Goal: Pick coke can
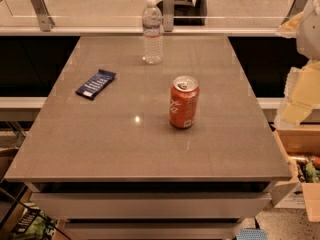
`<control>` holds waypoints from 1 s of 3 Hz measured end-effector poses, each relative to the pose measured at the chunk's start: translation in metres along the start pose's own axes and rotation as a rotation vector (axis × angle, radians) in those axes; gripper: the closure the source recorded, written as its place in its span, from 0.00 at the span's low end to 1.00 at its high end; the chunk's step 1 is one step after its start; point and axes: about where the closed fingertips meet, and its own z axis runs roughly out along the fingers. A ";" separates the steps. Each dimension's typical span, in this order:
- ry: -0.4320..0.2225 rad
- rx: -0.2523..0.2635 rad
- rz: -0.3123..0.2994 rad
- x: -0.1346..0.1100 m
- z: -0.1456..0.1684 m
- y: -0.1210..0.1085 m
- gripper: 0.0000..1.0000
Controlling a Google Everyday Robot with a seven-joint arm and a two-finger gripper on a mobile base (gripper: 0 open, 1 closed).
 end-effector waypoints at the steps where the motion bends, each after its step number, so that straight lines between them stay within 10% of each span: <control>1: 0.000 0.000 0.000 0.000 0.000 0.000 0.00; 3: -0.145 0.051 0.056 0.013 -0.006 0.003 0.00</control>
Offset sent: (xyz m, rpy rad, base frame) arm -0.0032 -0.0119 0.0040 0.1079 -0.0539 -0.0207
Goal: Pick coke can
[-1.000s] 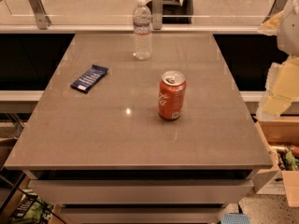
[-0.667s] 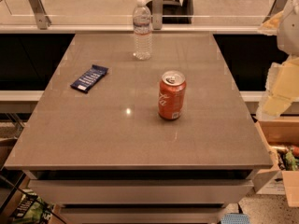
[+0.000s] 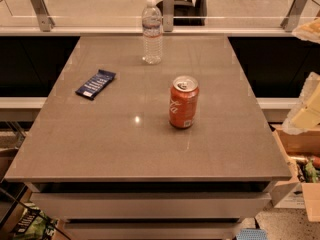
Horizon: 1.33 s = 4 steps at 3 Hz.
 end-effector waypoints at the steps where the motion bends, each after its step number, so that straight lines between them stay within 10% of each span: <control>1: -0.148 0.026 0.037 -0.003 -0.001 0.003 0.00; 4: -0.594 -0.021 0.115 -0.035 0.024 -0.004 0.00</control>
Offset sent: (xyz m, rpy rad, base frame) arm 0.0096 0.0116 0.0012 0.4720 -0.1704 0.0352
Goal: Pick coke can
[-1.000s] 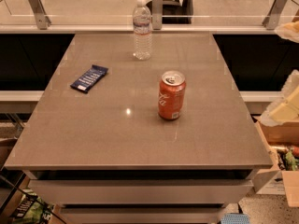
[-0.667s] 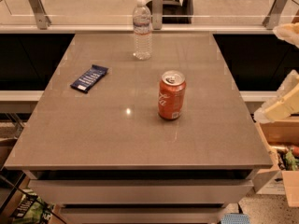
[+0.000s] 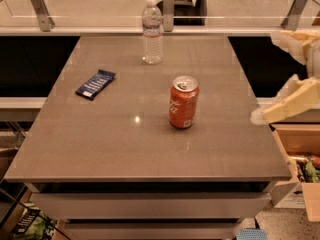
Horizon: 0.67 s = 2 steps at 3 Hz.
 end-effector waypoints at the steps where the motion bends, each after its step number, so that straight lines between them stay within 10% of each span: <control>1: -0.130 -0.031 0.027 -0.005 0.023 0.003 0.00; 2: -0.257 -0.067 0.054 -0.012 0.052 0.008 0.00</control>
Offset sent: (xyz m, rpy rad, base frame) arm 0.0319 0.0712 -0.0341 0.4055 -0.0375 0.1392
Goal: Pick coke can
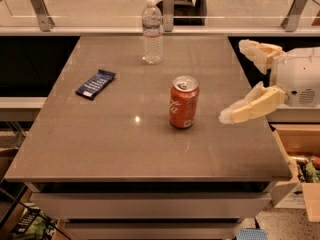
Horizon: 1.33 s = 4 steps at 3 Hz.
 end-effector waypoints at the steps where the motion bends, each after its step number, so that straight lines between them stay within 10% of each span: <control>1: -0.077 -0.022 0.016 0.000 0.020 0.001 0.00; 4: -0.111 -0.055 0.067 0.015 0.076 0.000 0.00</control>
Offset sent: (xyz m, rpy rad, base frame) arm 0.0312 0.0461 -0.0256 0.1994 -0.0077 0.0768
